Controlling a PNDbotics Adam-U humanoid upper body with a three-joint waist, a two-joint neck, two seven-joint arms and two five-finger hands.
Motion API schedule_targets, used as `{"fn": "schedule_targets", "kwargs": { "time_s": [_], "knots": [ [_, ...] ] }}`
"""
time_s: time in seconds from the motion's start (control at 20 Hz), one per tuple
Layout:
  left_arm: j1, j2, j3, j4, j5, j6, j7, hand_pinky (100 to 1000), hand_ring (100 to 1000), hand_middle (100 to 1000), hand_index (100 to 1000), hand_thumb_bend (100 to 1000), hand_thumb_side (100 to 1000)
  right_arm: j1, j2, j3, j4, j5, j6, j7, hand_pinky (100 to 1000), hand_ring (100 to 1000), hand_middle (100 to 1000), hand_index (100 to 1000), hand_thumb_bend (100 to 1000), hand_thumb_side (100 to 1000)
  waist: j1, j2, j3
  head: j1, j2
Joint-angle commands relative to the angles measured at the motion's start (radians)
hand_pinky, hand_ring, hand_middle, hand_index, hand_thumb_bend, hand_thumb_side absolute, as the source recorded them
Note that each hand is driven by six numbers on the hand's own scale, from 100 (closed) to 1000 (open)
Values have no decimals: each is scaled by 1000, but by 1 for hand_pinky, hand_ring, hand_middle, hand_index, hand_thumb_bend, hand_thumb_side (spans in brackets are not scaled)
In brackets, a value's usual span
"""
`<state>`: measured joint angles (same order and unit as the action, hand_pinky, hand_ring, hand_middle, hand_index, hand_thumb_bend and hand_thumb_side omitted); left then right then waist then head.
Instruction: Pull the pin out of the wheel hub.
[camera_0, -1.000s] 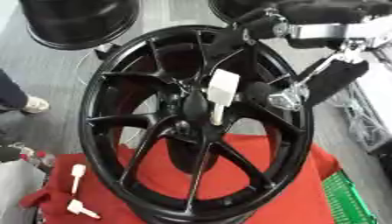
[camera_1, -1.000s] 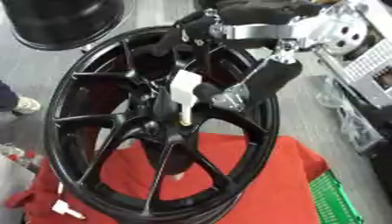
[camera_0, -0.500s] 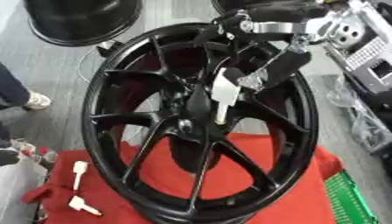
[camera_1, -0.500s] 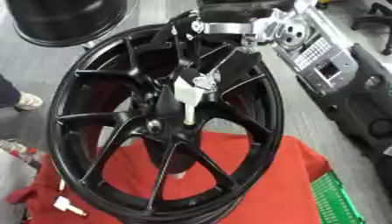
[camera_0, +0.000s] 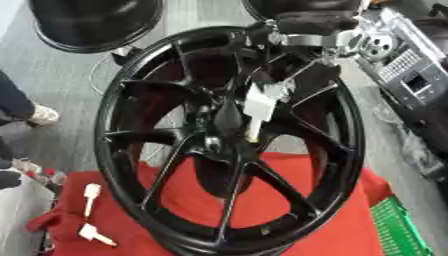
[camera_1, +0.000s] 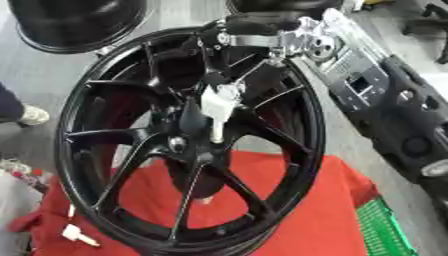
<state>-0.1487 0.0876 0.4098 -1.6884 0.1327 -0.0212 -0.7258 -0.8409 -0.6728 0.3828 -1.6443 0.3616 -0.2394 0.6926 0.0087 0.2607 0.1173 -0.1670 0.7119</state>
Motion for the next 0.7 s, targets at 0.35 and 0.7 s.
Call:
{"fn": "schedule_targets", "kwargs": {
  "time_s": [0.35, 0.7],
  "knots": [
    [-4, 13, 7, -9, 2, 0, 3, 743, 691, 679, 766, 179, 989, -2, -41, 1, -39, 82, -10, 64, 668, 548, 872, 951, 100, 414, 1, -19, -7, 10, 1],
    [-2, 13, 8, -8, 3, 0, 4, 744, 691, 678, 766, 179, 989, -2, -45, -5, -68, 50, 2, 78, 670, 573, 870, 950, 100, 475, 2, -21, -10, 14, 3]
  ]
}}
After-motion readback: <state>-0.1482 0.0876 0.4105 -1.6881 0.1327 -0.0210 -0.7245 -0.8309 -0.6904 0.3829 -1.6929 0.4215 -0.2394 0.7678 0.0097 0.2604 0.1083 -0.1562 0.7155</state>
